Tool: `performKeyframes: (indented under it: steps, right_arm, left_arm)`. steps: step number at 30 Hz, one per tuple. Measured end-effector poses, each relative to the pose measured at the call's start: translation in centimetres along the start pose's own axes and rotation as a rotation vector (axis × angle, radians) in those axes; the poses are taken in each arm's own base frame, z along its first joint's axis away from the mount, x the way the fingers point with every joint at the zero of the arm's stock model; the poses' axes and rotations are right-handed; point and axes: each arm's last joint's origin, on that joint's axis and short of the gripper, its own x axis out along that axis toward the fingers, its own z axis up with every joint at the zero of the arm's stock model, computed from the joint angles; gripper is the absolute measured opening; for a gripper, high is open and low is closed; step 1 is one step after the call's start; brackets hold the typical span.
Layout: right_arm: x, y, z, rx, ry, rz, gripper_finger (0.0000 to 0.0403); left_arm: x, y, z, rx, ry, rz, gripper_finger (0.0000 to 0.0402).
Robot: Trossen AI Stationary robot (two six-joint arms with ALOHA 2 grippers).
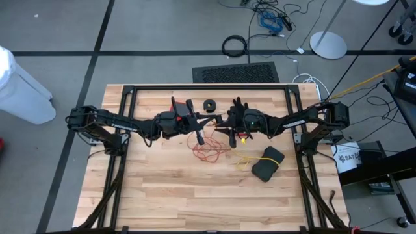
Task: Coil cords
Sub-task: Coil the red wire onto spool
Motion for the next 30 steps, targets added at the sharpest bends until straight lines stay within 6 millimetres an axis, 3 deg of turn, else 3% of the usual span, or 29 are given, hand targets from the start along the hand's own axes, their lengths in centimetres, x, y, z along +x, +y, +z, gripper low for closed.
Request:
performKeyframes:
  steps: [6,16,30]
  right_arm:
    - [0.0,0.0,-0.2,-0.011,0.019,-0.016,0.0004]
    - [-0.2,-1.5,-0.7,0.045,0.067,-0.172,0.0001]
    - [-0.3,-2.1,-0.3,0.078,0.025,-0.189,0.0000]
  left_arm:
    - [0.0,0.0,-0.1,0.013,0.008,0.002,0.0000]
    - [-0.2,-0.7,-1.6,0.102,0.174,-0.058,0.0000]
    - [-0.6,-0.5,-3.5,0.309,0.413,0.003,0.0000]
